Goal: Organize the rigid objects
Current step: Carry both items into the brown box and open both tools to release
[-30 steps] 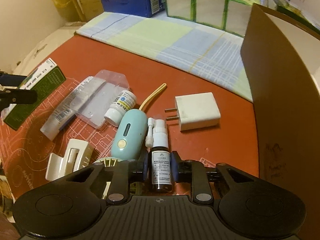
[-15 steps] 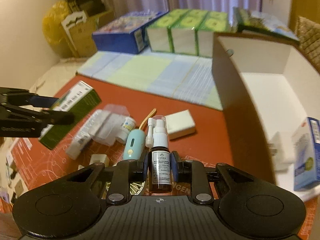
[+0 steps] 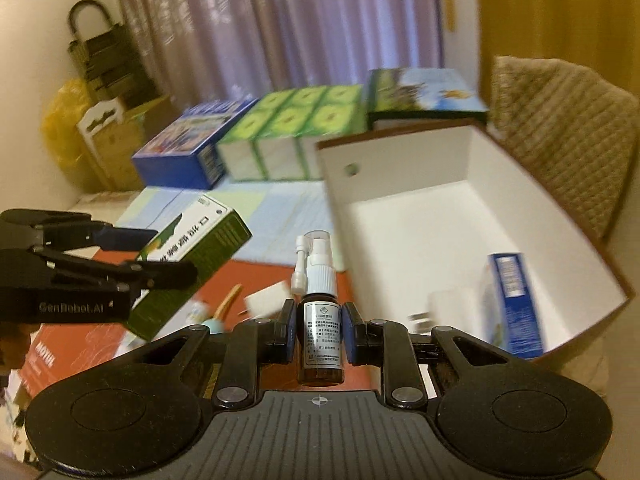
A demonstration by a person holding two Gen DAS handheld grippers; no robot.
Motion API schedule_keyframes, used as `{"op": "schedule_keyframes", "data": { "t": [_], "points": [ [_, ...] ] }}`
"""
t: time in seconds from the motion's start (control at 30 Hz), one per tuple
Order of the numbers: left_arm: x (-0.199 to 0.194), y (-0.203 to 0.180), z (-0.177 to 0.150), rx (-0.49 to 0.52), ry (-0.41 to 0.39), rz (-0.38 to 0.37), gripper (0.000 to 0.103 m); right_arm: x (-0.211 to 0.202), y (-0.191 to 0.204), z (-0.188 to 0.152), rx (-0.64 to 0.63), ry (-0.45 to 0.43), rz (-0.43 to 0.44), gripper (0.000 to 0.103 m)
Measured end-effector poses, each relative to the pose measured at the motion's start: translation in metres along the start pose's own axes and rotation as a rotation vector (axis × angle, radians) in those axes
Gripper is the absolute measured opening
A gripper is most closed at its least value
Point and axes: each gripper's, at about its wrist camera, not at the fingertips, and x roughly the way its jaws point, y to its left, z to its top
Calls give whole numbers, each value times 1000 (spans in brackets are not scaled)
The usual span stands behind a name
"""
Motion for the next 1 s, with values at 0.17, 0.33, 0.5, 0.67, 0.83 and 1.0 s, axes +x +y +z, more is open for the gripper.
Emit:
{"op": "schedule_keyframes", "data": {
  "t": [0.17, 0.33, 0.5, 0.67, 0.83, 1.0],
  "points": [
    [22, -26, 25, 19, -12, -37, 52, -4, -33, 12, 39, -11, -38, 20],
    [48, -44, 50, 27, -8, -50, 52, 3, -64, 20, 81, -7, -52, 20],
    [79, -54, 70, 19, 15, -50, 52, 21, -91, 30, 113, 11, -51, 20],
    [111, -55, 81, -5, 61, -25, 52, 43, -114, 40, 146, 35, -46, 20],
    [141, -51, 91, -40, 104, -8, 51, 66, -130, 48, 170, 73, -48, 20],
    [165, -49, 97, -58, 131, 8, 51, 89, -141, 54, 179, 115, -57, 20]
  ]
}}
